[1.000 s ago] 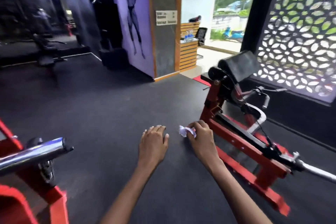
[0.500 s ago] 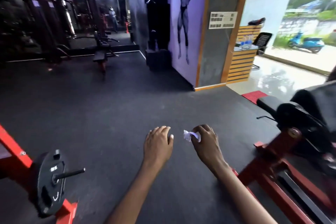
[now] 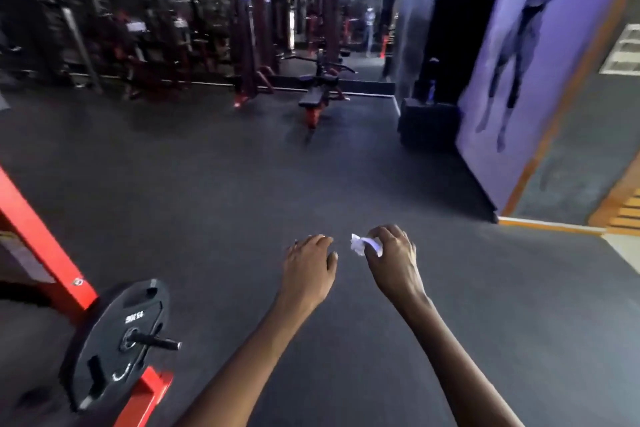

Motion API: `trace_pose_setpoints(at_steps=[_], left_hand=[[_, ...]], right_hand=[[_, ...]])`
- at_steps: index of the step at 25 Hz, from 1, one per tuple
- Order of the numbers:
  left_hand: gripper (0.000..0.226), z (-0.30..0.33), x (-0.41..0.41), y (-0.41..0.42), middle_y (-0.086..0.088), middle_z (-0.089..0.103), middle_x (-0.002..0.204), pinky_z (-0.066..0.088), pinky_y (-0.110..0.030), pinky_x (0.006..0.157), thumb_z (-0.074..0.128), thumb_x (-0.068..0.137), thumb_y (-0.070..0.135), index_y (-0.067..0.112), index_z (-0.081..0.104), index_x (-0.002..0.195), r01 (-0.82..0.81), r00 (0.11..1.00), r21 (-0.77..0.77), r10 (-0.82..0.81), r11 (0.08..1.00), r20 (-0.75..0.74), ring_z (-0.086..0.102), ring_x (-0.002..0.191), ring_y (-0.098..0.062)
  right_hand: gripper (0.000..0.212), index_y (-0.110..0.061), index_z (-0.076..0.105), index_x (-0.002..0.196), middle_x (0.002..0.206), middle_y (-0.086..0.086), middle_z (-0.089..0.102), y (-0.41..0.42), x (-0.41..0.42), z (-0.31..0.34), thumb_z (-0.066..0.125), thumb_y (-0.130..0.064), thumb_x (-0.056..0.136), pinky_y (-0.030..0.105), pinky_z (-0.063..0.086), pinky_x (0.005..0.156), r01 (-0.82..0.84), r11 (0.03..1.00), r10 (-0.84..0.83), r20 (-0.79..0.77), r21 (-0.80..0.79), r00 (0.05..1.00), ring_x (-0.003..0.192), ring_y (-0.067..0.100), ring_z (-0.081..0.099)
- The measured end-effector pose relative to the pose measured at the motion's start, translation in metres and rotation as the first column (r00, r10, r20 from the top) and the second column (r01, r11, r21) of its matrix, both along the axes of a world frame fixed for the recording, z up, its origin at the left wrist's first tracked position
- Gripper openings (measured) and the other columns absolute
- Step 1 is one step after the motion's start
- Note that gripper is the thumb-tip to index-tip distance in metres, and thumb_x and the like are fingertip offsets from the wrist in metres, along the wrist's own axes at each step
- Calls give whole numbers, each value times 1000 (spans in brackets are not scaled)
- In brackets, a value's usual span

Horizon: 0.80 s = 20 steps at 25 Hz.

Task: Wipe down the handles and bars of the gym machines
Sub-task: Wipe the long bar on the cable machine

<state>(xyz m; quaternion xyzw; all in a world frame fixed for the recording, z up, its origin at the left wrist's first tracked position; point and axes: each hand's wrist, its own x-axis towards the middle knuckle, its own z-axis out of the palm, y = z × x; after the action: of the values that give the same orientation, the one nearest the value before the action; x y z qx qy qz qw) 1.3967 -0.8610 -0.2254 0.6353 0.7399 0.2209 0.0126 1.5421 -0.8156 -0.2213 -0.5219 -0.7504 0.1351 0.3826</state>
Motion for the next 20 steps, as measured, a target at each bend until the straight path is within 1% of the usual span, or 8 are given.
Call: trace_pose_setpoints(at_steps=[1,4,6,9,11,14,16,20], left_hand=[[40,5,-7,11,7,49,143,21,-29,113,40,101,31,21,48,139,-5,1000,-25,4,1000,-24,43,132,-14],[41,6,-47,90,8,49,142,21,-28,113,40,100,32,23,47,139,-173,985,-5,173,985,-19,45,130,-13],[39,6,-84,140,8,52,140,22,-28,113,42,100,32,22,50,137,-255,967,-3,255,967,-4,47,128,-14],[37,0,-145,214,6,55,136,23,-29,113,42,100,30,20,53,134,-347,938,-8,347,938,-18,48,126,-16],[37,-4,-195,262,6,55,136,22,-30,113,41,100,30,21,52,134,-407,913,-9,407,913,-4,47,127,-15],[38,-1,-265,327,6,53,138,23,-30,113,40,100,32,23,51,135,-484,875,-8,483,875,-14,46,129,-12],[38,6,-312,367,6,53,139,24,-31,113,40,100,32,23,50,136,-528,849,-11,527,849,-30,46,129,-13],[38,9,-403,420,6,53,139,26,-32,113,39,101,32,22,50,136,-628,778,-21,627,778,-33,46,128,-14]], right_hand=[[24,-11,63,83,94,2,58,17,-7,3,56,-33,90,39,40,84,-11,1000,11,1,-19,1000,91,24,52],[29,-13,63,81,91,2,58,121,-57,-2,53,-40,87,37,41,79,-160,987,161,44,-31,986,90,27,53],[22,-12,62,82,92,2,58,181,-102,-9,59,-33,89,34,37,77,-244,967,249,68,-71,966,92,27,53],[10,-15,63,89,96,-1,58,268,-175,-17,60,-25,88,29,29,76,-330,944,331,112,-33,937,95,22,53],[11,-16,64,93,100,-2,58,322,-226,-20,58,-23,89,27,27,76,-381,924,382,126,-35,915,98,21,52],[12,-15,62,91,98,-2,58,396,-296,-13,56,-26,91,29,26,73,-441,897,439,180,-30,880,98,21,52],[11,-17,62,91,98,-2,58,443,-349,-3,57,-26,91,30,28,75,-493,870,483,181,8,857,97,20,51],[12,-13,64,98,101,0,58,508,-462,-3,57,-21,90,28,28,77,-598,802,594,124,-8,795,99,21,51]])
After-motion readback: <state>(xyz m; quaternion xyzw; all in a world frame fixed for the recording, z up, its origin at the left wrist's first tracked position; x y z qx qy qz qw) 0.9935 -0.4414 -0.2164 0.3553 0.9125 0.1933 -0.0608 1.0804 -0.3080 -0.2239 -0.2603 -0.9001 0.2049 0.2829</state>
